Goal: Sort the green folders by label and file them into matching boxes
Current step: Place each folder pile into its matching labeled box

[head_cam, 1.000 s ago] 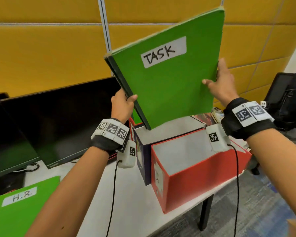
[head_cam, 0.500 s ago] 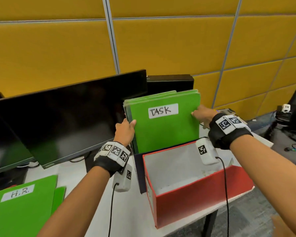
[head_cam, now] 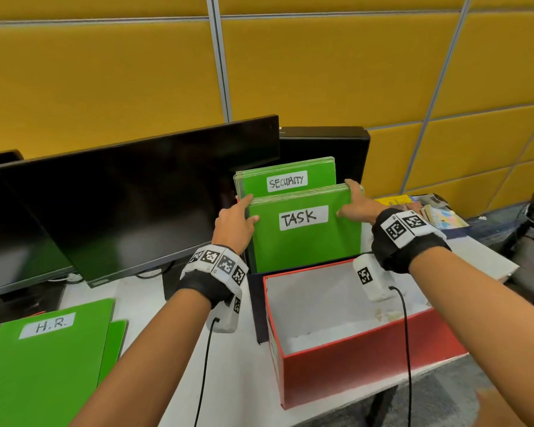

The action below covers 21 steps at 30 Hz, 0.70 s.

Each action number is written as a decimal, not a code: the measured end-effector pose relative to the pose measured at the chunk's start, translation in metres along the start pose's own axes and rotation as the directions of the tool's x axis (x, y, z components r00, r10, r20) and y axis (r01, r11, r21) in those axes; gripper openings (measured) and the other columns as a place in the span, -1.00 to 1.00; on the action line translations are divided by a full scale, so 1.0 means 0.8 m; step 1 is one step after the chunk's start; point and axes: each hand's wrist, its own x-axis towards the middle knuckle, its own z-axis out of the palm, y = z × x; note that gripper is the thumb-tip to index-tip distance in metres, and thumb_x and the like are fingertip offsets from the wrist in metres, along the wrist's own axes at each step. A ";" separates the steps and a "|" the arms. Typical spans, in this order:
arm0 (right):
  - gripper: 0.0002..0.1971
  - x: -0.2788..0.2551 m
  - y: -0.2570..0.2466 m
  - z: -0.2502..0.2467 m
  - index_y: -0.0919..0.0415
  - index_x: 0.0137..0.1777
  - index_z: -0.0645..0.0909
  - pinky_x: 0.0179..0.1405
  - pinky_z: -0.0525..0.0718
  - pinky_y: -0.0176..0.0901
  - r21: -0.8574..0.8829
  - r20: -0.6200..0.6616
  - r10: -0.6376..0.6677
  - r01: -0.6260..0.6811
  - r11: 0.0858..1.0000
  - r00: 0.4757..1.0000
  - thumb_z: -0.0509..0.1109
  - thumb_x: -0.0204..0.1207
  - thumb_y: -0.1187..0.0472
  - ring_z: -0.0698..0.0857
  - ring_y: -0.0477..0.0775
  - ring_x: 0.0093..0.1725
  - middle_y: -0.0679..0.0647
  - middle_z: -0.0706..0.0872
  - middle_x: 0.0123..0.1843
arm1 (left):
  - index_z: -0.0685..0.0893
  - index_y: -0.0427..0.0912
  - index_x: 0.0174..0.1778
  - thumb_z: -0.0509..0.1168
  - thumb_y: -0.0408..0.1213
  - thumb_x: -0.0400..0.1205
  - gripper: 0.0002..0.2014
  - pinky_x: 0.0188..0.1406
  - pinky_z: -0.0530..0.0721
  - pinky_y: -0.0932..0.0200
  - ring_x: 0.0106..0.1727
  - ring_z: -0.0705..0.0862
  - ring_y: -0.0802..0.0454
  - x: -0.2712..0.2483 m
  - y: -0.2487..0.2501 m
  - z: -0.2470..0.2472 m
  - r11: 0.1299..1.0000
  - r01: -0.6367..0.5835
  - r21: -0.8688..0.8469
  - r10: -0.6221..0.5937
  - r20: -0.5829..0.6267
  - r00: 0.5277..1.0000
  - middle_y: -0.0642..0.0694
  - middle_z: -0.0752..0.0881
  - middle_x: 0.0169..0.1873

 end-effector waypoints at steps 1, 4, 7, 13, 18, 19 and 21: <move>-0.16 -0.001 -0.001 -0.001 0.04 0.65 -0.20 0.44 0.44 0.25 -0.028 0.000 -0.010 0.010 1.000 1.000 0.28 0.55 0.36 0.41 0.43 0.47 0.39 0.31 0.54 | 0.26 0.01 0.59 0.19 -0.20 0.69 -0.48 0.38 0.42 -0.12 0.40 0.44 -0.31 0.000 0.000 0.000 1.000 -0.002 0.004 0.002 -0.014 1.000 -0.34 0.56 0.33; -0.13 -0.005 -0.006 0.000 -0.01 0.64 -0.25 0.46 0.42 0.24 -0.101 -0.012 0.004 -0.005 0.995 1.000 0.31 0.55 0.24 0.35 0.43 0.51 0.36 0.16 0.61 | 0.22 -0.04 0.61 0.18 -0.21 0.69 -0.46 0.40 0.36 -0.10 0.44 0.36 -0.29 0.000 -0.002 -0.001 1.000 -0.027 0.010 0.027 -0.003 1.000 -0.29 0.54 0.38; -0.19 -0.012 -0.023 0.004 0.06 0.66 -0.18 0.58 0.18 0.28 -0.184 -0.064 0.049 -0.060 0.981 0.997 0.27 0.57 0.12 0.01 0.42 0.63 0.29 -0.17 0.67 | 0.22 -0.05 0.61 0.18 -0.19 0.69 -0.45 0.47 0.31 -0.09 0.49 0.31 -0.29 0.005 -0.012 -0.006 0.997 -0.044 -0.056 0.046 0.036 0.998 -0.24 0.46 0.47; -0.30 -0.067 -0.117 0.020 0.16 0.66 -0.04 0.55 0.20 0.09 -0.085 0.046 -0.158 0.161 0.983 0.986 0.25 0.63 0.13 0.08 0.27 0.65 0.19 -0.06 0.69 | 0.13 -0.04 0.63 0.06 -0.02 0.71 -0.45 0.52 0.19 -0.04 0.59 0.19 -0.20 -0.004 -0.042 -0.040 0.978 0.017 -0.208 -0.014 0.017 1.000 -0.20 0.57 0.40; -0.37 -0.123 -0.209 0.067 0.16 0.64 0.04 0.48 0.26 -0.03 0.055 0.129 -0.313 0.309 0.950 0.941 0.23 0.64 0.13 0.19 0.16 0.62 0.12 0.13 0.67 | 0.19 -0.03 0.61 0.05 0.02 0.70 -0.45 0.52 0.29 -0.06 0.56 0.30 -0.18 -0.007 -0.099 -0.094 0.970 0.040 -0.238 -0.043 -0.009 0.999 -0.24 0.53 0.41; -0.37 -0.131 -0.227 0.080 0.16 0.64 0.05 0.47 0.26 -0.04 0.069 0.141 -0.338 0.332 0.941 0.930 0.23 0.64 0.13 0.18 0.14 0.63 0.11 0.13 0.67 | 0.21 -0.05 0.60 0.04 0.01 0.71 -0.46 0.51 0.29 -0.05 0.56 0.29 -0.17 -0.009 -0.114 -0.106 0.973 0.048 -0.227 -0.052 -0.015 0.999 -0.23 0.54 0.40; -0.38 -0.144 -0.262 0.112 0.17 0.64 0.07 0.45 0.28 -0.07 0.076 0.152 -0.369 0.362 0.929 0.917 0.23 0.64 0.12 0.20 0.13 0.62 0.10 0.14 0.66 | 0.27 -0.09 0.57 0.04 0.00 0.71 -0.49 0.45 0.33 0.00 0.53 0.32 -0.15 -0.013 -0.147 -0.130 0.975 0.065 -0.211 -0.075 -0.041 0.996 -0.22 0.56 0.36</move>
